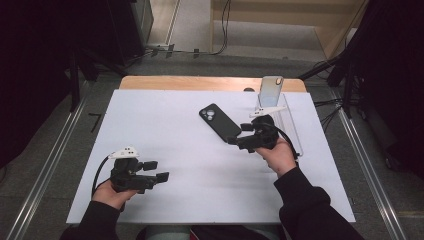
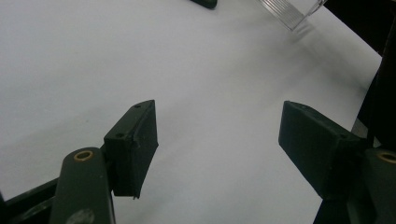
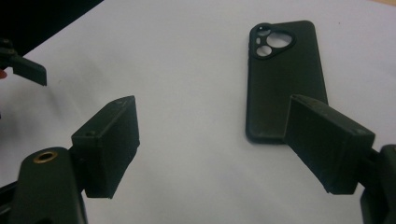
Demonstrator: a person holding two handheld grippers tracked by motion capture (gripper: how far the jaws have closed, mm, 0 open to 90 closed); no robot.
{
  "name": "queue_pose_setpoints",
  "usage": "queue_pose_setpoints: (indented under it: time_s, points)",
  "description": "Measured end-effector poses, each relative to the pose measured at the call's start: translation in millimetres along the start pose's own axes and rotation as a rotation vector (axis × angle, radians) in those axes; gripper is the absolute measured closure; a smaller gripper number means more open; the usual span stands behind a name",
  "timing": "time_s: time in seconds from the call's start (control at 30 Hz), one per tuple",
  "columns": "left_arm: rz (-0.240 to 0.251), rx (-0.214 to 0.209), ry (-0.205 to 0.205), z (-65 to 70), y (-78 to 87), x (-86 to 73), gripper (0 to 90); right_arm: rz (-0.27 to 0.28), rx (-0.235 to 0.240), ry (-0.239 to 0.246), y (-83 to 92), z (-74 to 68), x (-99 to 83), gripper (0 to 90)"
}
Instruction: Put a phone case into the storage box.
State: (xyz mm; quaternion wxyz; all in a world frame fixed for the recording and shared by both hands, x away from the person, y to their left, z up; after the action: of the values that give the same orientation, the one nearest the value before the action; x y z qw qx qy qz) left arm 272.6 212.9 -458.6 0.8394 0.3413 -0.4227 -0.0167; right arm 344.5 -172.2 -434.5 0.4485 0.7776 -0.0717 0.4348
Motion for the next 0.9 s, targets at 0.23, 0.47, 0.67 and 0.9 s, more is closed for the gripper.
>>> queue_pose_setpoints:
  time_s: [0.23, 0.47, 0.67, 0.9]
  points:
    - [0.001, -0.005, 0.0, 0.4, -0.1, -0.4, 28.5, 0.021, -0.018, -0.005, -13.2, 6.3, 18.7, 16.4]
    - [0.003, -0.008, 0.003, -0.1, 0.3, -1.2, 28.5, 0.023, -0.024, -0.032, -30.3, 18.0, 31.6, 16.4]
    - [0.008, -0.006, 0.001, 0.4, 1.3, -0.9, 28.5, 0.001, -0.045, -0.005, -46.4, 23.6, 40.7, 16.3]
    - [0.009, -0.01, 0.001, 0.5, 1.4, -0.8, 28.5, 0.023, -0.037, 0.011, -62.2, 33.0, 46.3, 0.0]
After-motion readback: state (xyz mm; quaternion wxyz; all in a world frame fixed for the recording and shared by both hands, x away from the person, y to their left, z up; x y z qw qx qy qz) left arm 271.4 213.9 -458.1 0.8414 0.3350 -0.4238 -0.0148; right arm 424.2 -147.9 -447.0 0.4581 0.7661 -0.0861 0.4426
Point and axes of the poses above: each handheld gripper's, and its own axes: y roughly backward along the jaws, x roughly out of its top, z roughly to its right, the point moved 1 cm from there along -y, roughly forward along the jaws, and after that the axes turned 5 degrees about -x, right-handed, at the moved point
